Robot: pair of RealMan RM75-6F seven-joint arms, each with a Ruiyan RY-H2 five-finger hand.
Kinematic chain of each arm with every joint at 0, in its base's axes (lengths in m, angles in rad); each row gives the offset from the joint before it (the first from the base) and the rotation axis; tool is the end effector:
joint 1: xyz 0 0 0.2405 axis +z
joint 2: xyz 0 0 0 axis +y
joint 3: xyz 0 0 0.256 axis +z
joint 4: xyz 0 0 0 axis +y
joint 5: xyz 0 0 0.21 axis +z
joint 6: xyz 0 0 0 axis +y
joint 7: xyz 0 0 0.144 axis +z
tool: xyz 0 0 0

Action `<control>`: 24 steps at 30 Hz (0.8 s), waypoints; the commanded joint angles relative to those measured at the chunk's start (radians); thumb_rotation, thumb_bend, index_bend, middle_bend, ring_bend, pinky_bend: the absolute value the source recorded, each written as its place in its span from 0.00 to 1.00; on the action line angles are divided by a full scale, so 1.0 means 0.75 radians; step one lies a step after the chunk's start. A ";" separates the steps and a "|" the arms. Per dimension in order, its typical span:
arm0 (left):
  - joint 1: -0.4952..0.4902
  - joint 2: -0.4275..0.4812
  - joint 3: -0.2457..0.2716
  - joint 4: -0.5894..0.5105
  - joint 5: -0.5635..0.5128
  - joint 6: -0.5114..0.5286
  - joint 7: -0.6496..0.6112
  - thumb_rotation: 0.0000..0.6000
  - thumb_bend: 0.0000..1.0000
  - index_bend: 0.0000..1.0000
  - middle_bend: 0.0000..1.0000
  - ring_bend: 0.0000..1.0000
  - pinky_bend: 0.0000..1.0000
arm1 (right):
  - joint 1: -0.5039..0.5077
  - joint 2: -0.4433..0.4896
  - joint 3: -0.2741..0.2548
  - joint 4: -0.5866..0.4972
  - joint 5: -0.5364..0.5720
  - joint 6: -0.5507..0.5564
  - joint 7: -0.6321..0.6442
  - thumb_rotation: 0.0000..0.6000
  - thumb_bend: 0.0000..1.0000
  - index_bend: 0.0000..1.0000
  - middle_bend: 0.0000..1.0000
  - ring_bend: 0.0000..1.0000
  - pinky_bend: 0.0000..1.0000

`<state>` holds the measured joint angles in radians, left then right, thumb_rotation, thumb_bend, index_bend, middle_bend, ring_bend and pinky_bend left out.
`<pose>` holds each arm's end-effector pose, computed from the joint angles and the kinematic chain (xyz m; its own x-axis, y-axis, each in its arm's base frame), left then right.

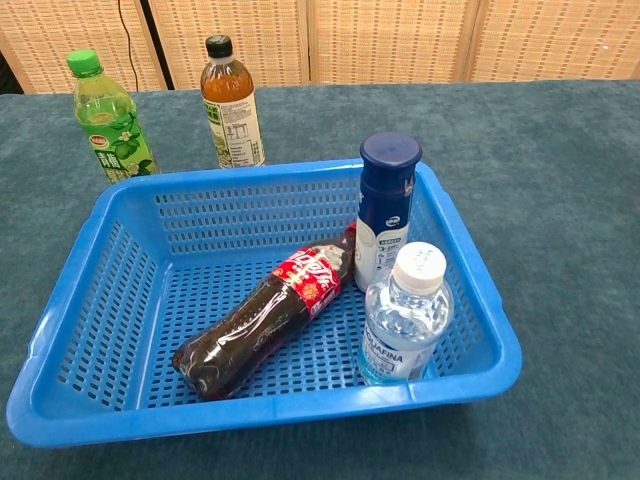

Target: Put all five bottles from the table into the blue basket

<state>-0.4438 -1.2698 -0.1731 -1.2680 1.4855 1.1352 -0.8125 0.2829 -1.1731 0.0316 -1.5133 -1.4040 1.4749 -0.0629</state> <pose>-0.2870 0.3270 0.1249 -0.1936 0.1839 0.9637 0.9645 -0.1441 0.2213 -0.2985 -0.2412 0.1533 0.4807 0.0633 0.8746 -0.8708 -0.0829 0.4846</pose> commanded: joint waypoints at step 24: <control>-0.221 -0.333 -0.022 0.301 -0.104 -0.258 -0.131 1.00 0.01 0.00 0.00 0.00 0.00 | -0.051 0.005 0.054 0.005 -0.071 -0.013 0.146 1.00 0.00 0.00 0.00 0.00 0.00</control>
<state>-0.5935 -1.4925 -0.1838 -1.0722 1.4110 0.9440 -0.8853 0.2449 -1.1694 0.0717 -1.5093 -1.4570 1.4655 0.0462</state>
